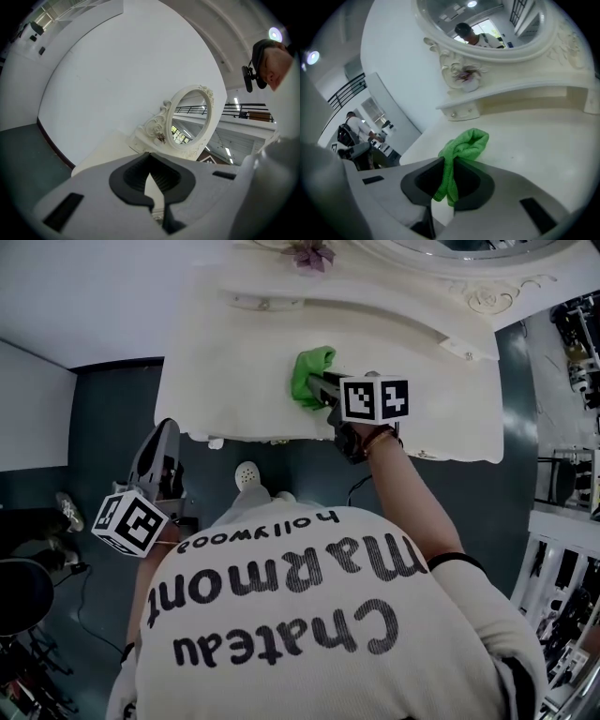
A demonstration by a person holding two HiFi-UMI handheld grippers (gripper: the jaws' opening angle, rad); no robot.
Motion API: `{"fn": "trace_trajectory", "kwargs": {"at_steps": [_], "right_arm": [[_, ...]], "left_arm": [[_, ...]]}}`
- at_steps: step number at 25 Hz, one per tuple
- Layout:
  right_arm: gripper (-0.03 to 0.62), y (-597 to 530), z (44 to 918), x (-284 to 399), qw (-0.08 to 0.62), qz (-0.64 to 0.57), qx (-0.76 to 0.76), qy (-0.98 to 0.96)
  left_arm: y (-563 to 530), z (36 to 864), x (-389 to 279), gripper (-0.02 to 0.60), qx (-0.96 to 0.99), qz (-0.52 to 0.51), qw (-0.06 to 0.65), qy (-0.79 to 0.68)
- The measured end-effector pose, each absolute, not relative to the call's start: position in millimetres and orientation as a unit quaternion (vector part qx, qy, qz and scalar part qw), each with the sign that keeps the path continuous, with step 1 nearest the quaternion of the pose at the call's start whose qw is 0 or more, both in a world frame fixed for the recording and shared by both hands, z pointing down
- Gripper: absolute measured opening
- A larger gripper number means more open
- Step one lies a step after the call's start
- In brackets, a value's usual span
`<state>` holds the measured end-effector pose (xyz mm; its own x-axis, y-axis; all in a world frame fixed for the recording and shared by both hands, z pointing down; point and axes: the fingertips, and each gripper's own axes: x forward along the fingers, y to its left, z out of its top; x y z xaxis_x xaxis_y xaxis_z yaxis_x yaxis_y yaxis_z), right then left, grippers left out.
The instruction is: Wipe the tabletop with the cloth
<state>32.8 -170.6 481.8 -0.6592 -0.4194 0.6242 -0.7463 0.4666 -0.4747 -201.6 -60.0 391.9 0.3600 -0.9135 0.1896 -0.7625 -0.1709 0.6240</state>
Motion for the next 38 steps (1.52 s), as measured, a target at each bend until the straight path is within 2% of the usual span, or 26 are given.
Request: {"fn": "trace_trajectory", "kwargs": {"at_steps": [7,16,38], "right_arm": [[0.074,-134.8,496.2,-34.9,0.292,0.308,0.277,-0.862],[0.071,-137.2,520.9,-36.5,0.364,0.275,0.284,-0.843],[0.069,-134.9,522.0,-24.5,0.384,0.263,0.296,-0.834]], "left_arm": [[-51.3,397.0,-204.4,0.009,0.749,-0.116,0.333,-0.561],[-45.9,398.5,-214.8,0.009,0.741,-0.122,0.332,-0.57],[-34.9,399.1,-216.5,0.008,0.737,-0.123,0.333,-0.576]]}}
